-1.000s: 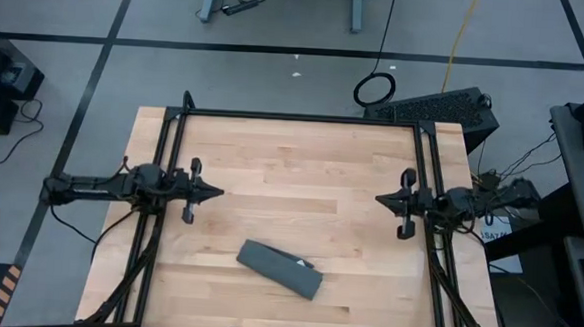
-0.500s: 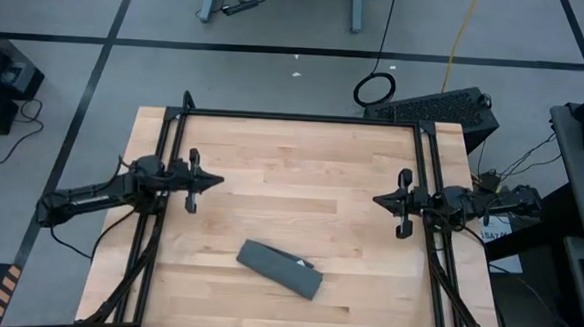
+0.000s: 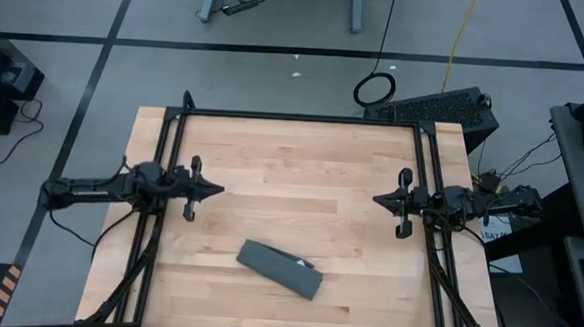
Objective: Roll towel
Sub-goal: Return to Home Position
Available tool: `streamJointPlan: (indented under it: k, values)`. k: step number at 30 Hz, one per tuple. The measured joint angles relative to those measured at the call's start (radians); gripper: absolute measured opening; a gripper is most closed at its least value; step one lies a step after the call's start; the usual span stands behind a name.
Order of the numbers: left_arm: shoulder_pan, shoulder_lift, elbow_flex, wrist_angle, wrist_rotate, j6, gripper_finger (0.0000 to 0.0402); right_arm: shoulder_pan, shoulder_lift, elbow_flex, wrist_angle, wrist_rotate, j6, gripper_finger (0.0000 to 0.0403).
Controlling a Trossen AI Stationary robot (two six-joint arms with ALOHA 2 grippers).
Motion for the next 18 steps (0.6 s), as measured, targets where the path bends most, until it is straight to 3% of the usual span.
streamJointPlan:
  k: [8, 14, 18]
  values:
    - [-0.089, -0.007, 0.000, -0.007, -0.111, 0.062, 0.0001, 0.000, 0.000, 0.000, -0.001, -0.004, -0.011, 0.0000]
    - [-0.080, -0.029, 0.000, -0.009, -0.095, 0.059, 0.0001, 0.000, 0.000, 0.000, -0.002, -0.012, 0.002, 0.0000]
    - [-0.098, -0.029, 0.000, -0.010, -0.056, 0.052, 0.0001, 0.000, 0.002, 0.000, -0.012, -0.076, 0.027, 0.0000]
